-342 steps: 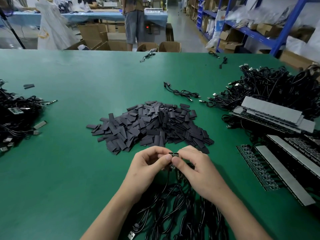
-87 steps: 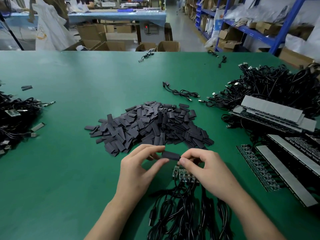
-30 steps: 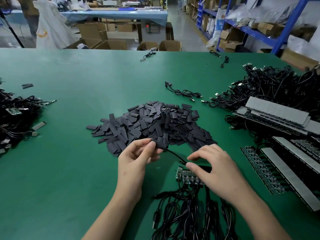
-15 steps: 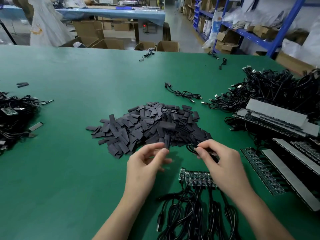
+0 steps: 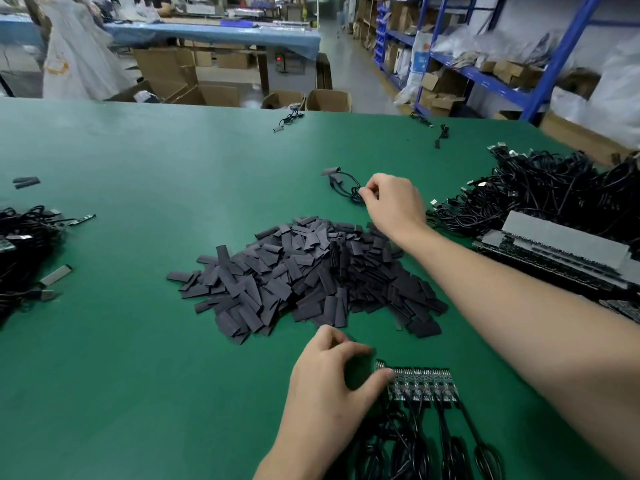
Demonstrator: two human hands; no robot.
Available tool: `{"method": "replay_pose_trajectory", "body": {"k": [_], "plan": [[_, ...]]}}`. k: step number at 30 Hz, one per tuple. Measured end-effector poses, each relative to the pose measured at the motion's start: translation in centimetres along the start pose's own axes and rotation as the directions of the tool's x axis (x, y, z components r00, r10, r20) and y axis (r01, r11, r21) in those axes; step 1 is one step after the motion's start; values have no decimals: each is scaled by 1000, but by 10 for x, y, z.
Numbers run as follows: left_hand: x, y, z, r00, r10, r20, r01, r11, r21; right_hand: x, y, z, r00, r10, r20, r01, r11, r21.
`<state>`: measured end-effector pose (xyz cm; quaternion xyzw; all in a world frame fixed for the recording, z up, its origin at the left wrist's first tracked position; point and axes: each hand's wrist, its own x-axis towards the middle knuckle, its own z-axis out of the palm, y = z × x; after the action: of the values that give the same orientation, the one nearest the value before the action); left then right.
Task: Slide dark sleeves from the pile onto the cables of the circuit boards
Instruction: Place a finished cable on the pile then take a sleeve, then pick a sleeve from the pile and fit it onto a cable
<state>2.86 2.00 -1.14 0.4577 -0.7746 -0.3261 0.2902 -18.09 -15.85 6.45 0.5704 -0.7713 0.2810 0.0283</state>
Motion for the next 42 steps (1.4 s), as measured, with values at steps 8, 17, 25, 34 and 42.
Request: {"method": "replay_pose_trajectory", "body": {"k": [8, 17, 25, 34, 42], "plan": [[1, -3, 4, 999, 30, 29, -31, 999, 12, 61, -6, 46, 995, 53, 79, -34, 974, -224], [2, -1, -2, 997, 42, 68, -44, 999, 31, 23, -4, 29, 995, 45, 84, -41, 998, -52], [3, 6, -13, 997, 37, 62, -40, 998, 42, -131, 7, -39, 986, -61, 155, -4, 923, 384], [-1, 6, -18, 981, 103, 165, -120, 988, 99, -214, 33, -41, 913, -99, 395, -33, 949, 315], [2, -1, -17, 950, 164, 265, -212, 964, 163, -221, 45, -42, 927, -63, 370, -61, 948, 313]]}}
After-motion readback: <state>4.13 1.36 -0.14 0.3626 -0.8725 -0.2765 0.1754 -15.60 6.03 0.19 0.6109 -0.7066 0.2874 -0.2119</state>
